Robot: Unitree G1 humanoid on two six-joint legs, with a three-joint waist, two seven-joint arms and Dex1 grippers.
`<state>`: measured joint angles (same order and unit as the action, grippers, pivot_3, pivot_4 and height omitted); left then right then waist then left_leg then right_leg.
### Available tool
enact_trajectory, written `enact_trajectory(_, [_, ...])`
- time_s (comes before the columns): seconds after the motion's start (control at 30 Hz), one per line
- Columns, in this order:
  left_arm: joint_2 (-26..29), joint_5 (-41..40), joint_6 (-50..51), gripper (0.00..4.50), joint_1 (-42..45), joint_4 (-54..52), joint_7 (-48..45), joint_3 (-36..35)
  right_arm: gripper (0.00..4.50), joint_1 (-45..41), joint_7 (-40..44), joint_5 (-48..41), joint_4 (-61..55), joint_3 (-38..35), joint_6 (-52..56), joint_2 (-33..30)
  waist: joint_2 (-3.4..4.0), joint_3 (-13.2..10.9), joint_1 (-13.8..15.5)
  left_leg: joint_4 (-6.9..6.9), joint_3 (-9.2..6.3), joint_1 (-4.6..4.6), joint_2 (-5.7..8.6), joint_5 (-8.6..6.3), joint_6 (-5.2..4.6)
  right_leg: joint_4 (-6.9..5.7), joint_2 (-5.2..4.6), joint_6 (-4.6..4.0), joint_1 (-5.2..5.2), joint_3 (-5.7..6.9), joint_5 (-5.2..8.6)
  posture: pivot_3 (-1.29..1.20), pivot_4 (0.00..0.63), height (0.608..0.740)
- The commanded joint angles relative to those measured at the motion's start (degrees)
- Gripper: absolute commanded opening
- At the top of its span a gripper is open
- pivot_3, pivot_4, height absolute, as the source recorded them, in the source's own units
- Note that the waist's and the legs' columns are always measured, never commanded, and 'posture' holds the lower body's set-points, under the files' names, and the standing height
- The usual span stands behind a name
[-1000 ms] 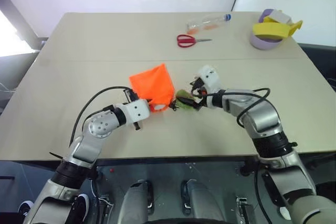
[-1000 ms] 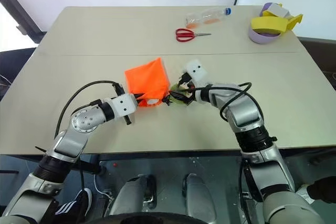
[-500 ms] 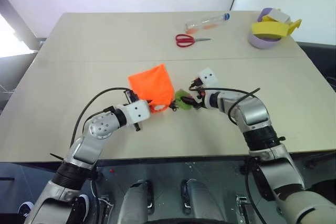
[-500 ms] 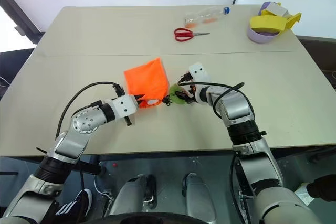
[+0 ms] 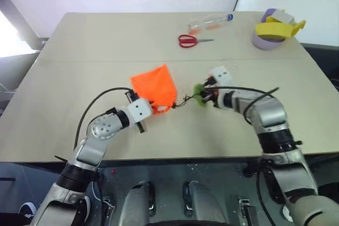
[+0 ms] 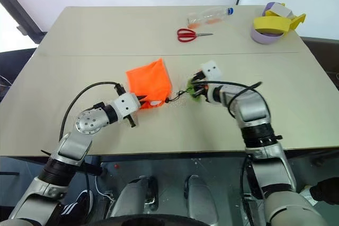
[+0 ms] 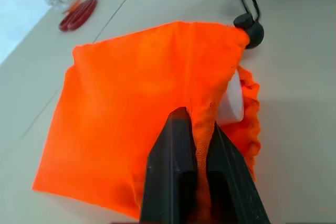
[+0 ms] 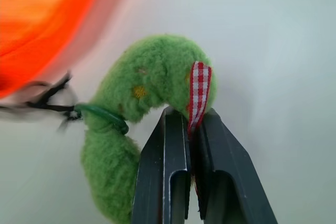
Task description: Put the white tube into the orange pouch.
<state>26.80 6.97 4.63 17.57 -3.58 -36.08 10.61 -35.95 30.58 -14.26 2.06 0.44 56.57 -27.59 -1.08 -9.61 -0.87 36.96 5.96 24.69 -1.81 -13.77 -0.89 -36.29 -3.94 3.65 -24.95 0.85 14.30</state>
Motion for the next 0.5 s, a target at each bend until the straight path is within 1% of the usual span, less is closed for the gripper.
enact_trajectory(0.03, [-0.1,-2.5,-0.8,1.83,0.6,-1.7,-0.6,-1.6,0.0,1.3,-0.4,-2.2,-5.0,-3.5,2.9,-1.2,0.0,0.0,-0.1,-0.01,0.0,0.0,0.0,0.0,0.0,0.0,0.0,0.0,-0.01,0.02,0.0,0.0,0.15,0.74])
enact_trajectory(0.07, [0.0,-2.6,-1.3,2.3,1.0,-1.4,-0.9,-1.4,0.0,1.5,-0.6,-2.5,-5.8,-4.0,3.6,-1.2,0.0,0.0,-0.3,-0.02,0.0,0.0,-0.01,0.0,-0.01,-0.01,0.0,0.0,-0.01,0.02,0.0,0.0,0.15,0.74])
enact_trajectory(0.17, [-0.3,-3.8,-2.4,4.0,1.6,-1.1,-2.0,-1.2,0.0,1.6,-1.2,-3.1,-7.0,-4.7,4.6,-0.9,0.01,0.0,-0.3,0.01,0.01,-0.03,-0.01,0.01,-0.02,-0.09,0.03,0.0,-0.02,0.02,0.0,0.0,0.15,0.74])
enact_trajectory(0.2, [-1.3,-6.4,-1.5,4.46,1.8,-1.4,-2.5,-2.1,0.0,1.5,-1.5,-3.3,-7.5,-4.9,4.8,-0.8,0.01,0.0,-0.3,0.02,0.0,-0.03,-0.01,0.01,-0.02,-0.12,0.03,0.0,-0.02,0.02,0.0,0.0,0.15,0.74])
enact_trajectory(0.23, [-2.0,-8.3,-0.9,4.46,1.9,-1.5,-2.8,-2.9,0.0,1.4,-1.7,-3.6,-7.7,-5.0,5.0,-0.7,0.01,0.0,-0.2,0.04,0.01,-0.03,-0.01,0.01,-0.02,-0.13,0.03,0.0,-0.01,0.03,0.0,0.0,0.15,0.74])
enact_trajectory(0.27, [-2.7,-11.8,1.1,4.46,2.2,-1.8,-4.0,-4.3,0.0,1.3,-1.9,-3.8,-8.1,-5.1,5.2,-0.6,0.01,0.0,-0.1,0.07,0.01,-0.03,-0.01,0.01,-0.02,-0.13,0.03,0.0,0.01,0.03,0.0,0.0,0.15,0.74])
enact_trajectory(0.33, [-2.5,-20.5,5.6,4.46,2.4,-3.8,-9.8,-6.1,0.0,1.3,-2.2,-3.8,-8.1,-5.0,5.0,-0.7,0.01,0.0,-0.1,0.16,0.01,-0.03,-0.01,0.02,-0.03,-0.13,0.03,0.0,0.05,0.04,0.0,0.0,0.15,0.74])
enact_trajectory(0.37, [-1.9,-22.9,5.7,4.46,2.6,-4.7,-12.5,-6.4,0.0,1.2,-2.4,-3.8,-8.1,-5.0,4.9,-0.7,0.01,0.0,-0.1,0.17,0.01,-0.03,-0.01,0.02,-0.04,-0.12,0.04,0.0,0.06,0.04,0.0,0.0,0.15,0.74])
enact_trajectory(0.4, [-1.3,-24.1,5.5,4.46,2.8,-5.2,-14.2,-6.4,0.0,1.2,-2.5,-3.9,-8.0,-4.9,4.9,-0.7,0.01,0.0,-0.1,0.18,0.02,-0.02,-0.01,0.02,-0.04,-0.12,0.06,0.0,0.06,0.04,0.0,0.0,0.15,0.74])
enact_trajectory(0.43, [-0.9,-23.3,5.0,4.46,3.7,-4.4,-14.2,-6.2,0.0,1.1,-2.6,-4.0,-8.0,-4.8,4.8,-0.7,0.01,0.0,-0.1,0.18,0.02,-0.02,-0.01,0.02,-0.04,-0.11,0.09,0.0,0.06,0.04,0.0,0.0,0.15,0.74])
enact_trajectory(0.5, [-0.8,-19.8,2.3,4.46,5.5,-2.4,-13.3,-4.4,0.0,0.8,-2.9,-4.4,-7.8,-5.1,5.0,-0.3,0.01,0.0,0.1,0.19,0.01,-0.02,-0.01,0.03,-0.05,-0.1,0.14,0.01,0.08,0.05,0.0,0.0,0.15,0.74])
